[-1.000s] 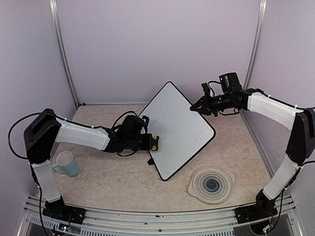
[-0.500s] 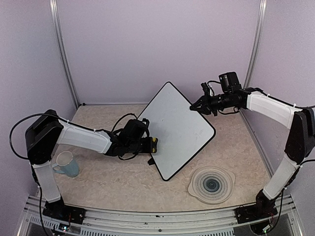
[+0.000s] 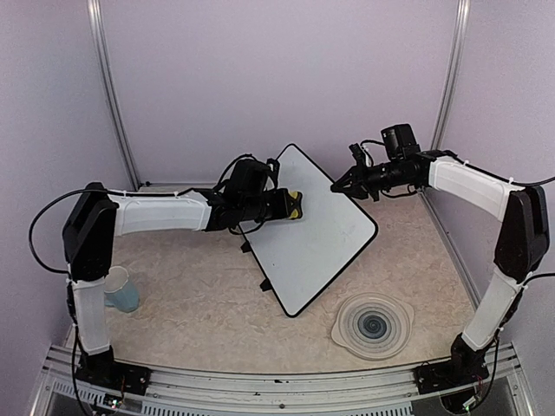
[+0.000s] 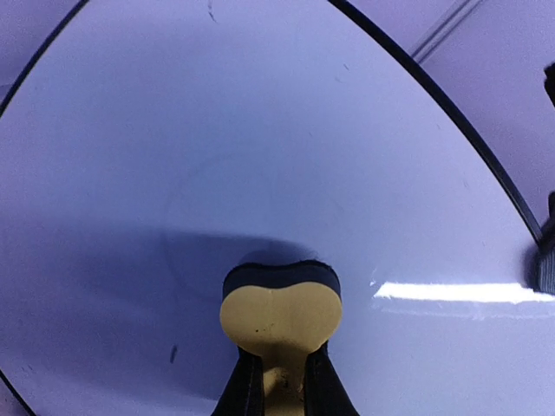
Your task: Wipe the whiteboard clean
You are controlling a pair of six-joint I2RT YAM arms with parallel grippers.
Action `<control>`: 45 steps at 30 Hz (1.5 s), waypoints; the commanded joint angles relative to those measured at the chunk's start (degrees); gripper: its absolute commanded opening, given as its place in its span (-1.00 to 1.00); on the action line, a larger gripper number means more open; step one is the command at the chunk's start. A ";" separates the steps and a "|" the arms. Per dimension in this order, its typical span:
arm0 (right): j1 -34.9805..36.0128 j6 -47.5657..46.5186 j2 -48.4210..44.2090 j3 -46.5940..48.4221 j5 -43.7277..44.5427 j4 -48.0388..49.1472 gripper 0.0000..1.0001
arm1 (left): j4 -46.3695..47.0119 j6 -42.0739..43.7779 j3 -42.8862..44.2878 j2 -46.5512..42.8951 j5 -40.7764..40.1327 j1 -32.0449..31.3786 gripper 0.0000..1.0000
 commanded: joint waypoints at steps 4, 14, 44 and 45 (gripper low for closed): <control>2.07 -1.85 4.14 0.25 -3.78 -6.57 -1.00 | -9.53 0.66 7.30 8.79 1.18 7.29 -1.00; 2.15 -2.47 4.78 2.17 -2.79 -7.83 -1.00 | -2.55 4.76 -6.35 0.95 4.69 5.28 -1.00; 2.26 -5.15 5.05 3.51 -2.02 -9.51 -0.98 | -5.50 0.23 -4.80 5.01 8.93 14.45 -1.00; 2.24 -5.32 5.03 3.69 -1.92 -9.52 -0.98 | -4.97 0.27 -5.81 4.79 9.19 13.93 -1.00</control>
